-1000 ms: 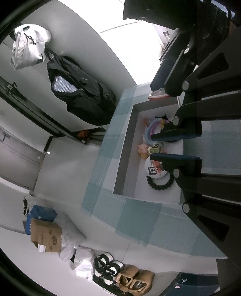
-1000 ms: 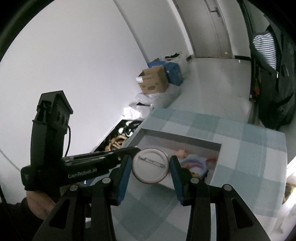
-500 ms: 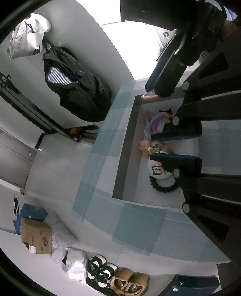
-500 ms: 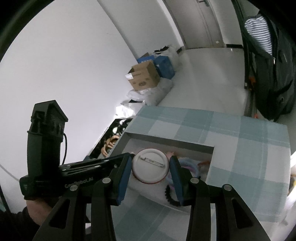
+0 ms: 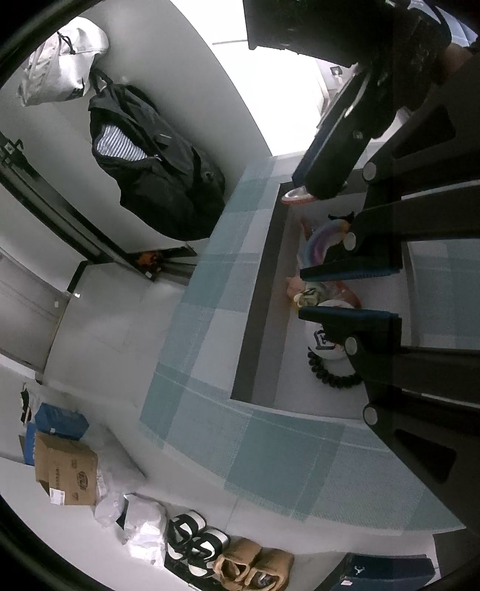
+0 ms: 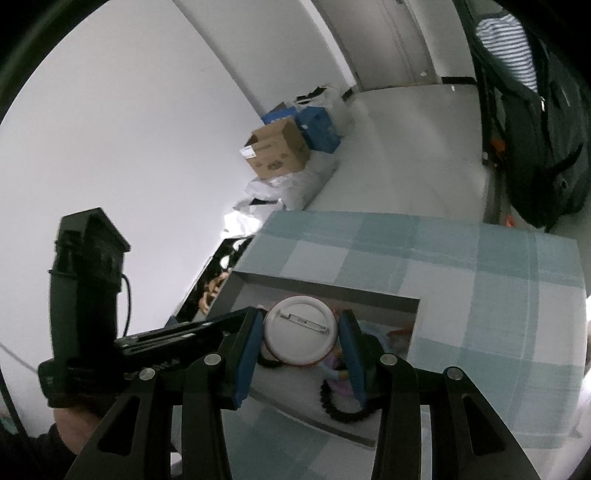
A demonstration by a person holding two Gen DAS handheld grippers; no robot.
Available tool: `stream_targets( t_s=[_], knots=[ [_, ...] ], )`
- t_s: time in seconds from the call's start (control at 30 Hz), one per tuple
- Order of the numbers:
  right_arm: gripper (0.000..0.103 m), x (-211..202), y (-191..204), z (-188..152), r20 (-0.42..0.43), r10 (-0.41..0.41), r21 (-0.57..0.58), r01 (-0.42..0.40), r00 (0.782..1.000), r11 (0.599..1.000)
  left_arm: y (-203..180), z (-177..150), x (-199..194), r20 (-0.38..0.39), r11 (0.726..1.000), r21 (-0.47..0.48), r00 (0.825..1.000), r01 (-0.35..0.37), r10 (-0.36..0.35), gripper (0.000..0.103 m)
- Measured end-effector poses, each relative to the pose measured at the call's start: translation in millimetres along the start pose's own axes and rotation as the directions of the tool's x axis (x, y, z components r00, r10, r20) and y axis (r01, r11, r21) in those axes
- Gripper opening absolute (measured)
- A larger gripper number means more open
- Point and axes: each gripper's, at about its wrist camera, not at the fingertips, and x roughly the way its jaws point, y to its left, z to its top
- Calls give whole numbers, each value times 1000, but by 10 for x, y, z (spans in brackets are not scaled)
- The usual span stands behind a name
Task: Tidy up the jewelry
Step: 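Lower the clip into the box and open the left gripper while the right gripper lifts the badge, then lower the white pin badge into the box and open the right gripper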
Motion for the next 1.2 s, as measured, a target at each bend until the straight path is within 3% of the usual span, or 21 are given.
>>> stream_targets(
  t_s=[0.13,0.17,0.2,0.27,0.33,0.4,0.7,1.0,1.2],
  knots=[
    [42,-19,-30,1,-2,-3,13,3,1000,1000,-4,2,3,-6,1000,2,1000,18,-18,9],
    [43,-27,-32,-1,0,5,15,-5,1000,1000,-8,-1,22,-20,1000,3,1000,15,-15,13],
    [43,-32,-34,-1,1,12,18,-12,1000,1000,-8,-4,38,-36,1000,2,999,10,-10,25],
    [44,-46,-51,-2,5,16,32,-17,1000,999,-26,-13,63,-61,1000,5,998,1,-1,29],
    [46,-64,-65,-3,10,11,35,-11,1000,999,-69,-33,30,-44,999,36,999,-17,19,34],
    [47,-83,-70,-5,16,3,39,-3,1000,999,-90,-44,-5,-22,997,57,999,-44,46,49],
    [63,-230,-93,-49,58,-18,43,15,998,999,-133,-50,-167,53,995,69,996,-74,70,49],
    [81,-353,-20,-146,85,-16,7,16,996,1000,-274,-118,-318,153,976,138,977,-169,148,49],
    [85,-434,45,-236,113,-26,-20,28,993,999,-287,-178,-389,187,966,146,965,-215,187,55]
  ],
)
